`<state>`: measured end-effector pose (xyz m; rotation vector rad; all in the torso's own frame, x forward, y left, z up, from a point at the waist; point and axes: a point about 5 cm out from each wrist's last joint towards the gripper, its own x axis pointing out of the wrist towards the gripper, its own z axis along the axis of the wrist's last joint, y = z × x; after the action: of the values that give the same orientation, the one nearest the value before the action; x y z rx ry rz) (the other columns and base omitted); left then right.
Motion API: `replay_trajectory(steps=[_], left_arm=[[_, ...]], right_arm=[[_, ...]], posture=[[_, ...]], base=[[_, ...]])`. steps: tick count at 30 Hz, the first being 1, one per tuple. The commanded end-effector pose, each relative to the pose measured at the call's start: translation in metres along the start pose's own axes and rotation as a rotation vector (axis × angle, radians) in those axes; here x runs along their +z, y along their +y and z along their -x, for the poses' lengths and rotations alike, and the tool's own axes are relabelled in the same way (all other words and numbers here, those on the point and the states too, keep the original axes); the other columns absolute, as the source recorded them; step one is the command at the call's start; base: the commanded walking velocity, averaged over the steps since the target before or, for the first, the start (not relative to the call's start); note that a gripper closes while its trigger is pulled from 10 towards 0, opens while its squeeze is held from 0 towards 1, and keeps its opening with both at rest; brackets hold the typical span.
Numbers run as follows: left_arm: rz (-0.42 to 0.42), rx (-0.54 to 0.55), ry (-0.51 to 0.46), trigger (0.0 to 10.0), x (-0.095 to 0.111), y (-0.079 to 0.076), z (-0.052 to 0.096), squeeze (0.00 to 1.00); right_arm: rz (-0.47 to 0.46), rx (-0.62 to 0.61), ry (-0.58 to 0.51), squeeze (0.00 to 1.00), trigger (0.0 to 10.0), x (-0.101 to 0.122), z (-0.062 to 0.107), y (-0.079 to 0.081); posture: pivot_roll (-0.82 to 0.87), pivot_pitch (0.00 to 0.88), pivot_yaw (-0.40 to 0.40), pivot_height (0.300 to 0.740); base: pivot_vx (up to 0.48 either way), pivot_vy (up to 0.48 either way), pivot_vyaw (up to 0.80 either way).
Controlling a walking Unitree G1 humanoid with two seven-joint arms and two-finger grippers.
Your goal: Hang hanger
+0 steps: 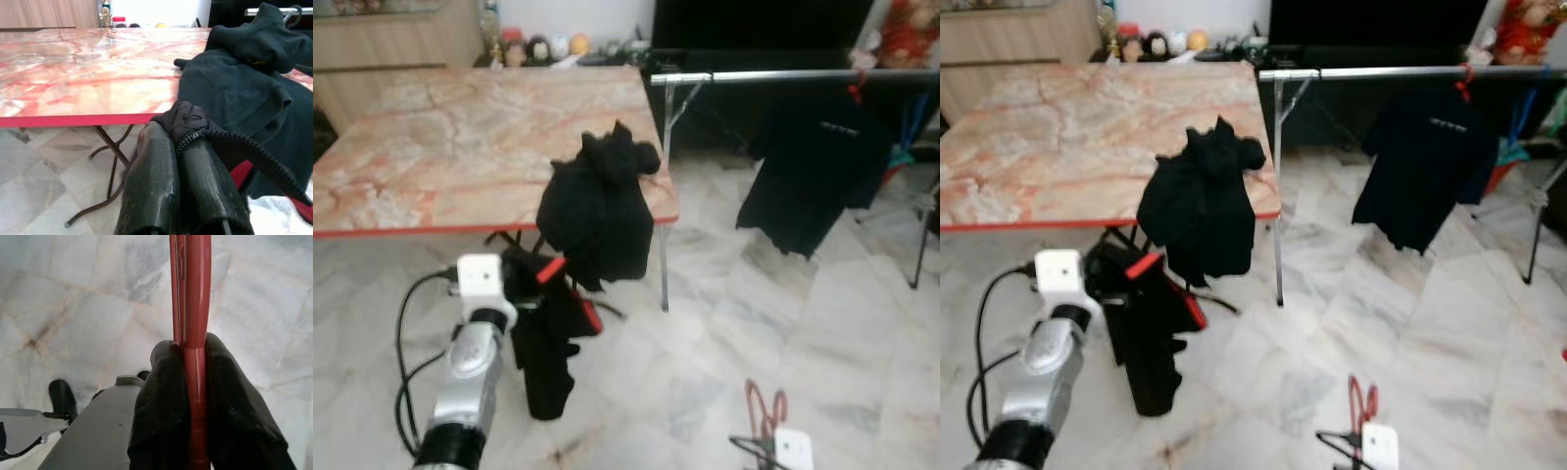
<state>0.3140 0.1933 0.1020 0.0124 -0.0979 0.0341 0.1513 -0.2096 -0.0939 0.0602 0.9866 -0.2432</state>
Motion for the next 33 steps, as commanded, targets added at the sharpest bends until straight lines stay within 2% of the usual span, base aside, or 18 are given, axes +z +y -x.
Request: replay_trajectory(steps=[1,15,27,33], left_arm=[[-0.003,-0.020,-0.040,10.0,0.008,-0.008,-0.004,0.00],[0.002,-0.020,-0.037,10.0,0.008,-0.010,-0.004,0.00],[-0.013,-0.048,-0.051,10.0,0.011,-0.014,-0.002,0.00],[-0.013,-0.054,-0.071,10.0,0.019,-0.012,-0.003,0.00]], right_arm=[[-0.004,-0.021,0.005,0.00,10.0,-0.002,0.001,-0.008],[-0.012,-0.014,0.004,0.00,10.0,0.000,0.000,-0.007],[-0.018,-0.019,0.003,0.00,10.0,0.000,0.000,-0.008],[-0.020,-0.017,0.002,0.00,10.0,0.000,0.000,-0.008]], posture=[[-0.07,0.000,-0.007,0.740],[-0.07,0.000,-0.009,0.740],[-0.06,0.000,-0.011,0.740],[-0.06,0.000,-0.014,0.740]], base=[[0.000,0.307,0.00],[0.000,0.289,0.00],[0.000,0.000,0.00],[0.000,0.000,0.00]])
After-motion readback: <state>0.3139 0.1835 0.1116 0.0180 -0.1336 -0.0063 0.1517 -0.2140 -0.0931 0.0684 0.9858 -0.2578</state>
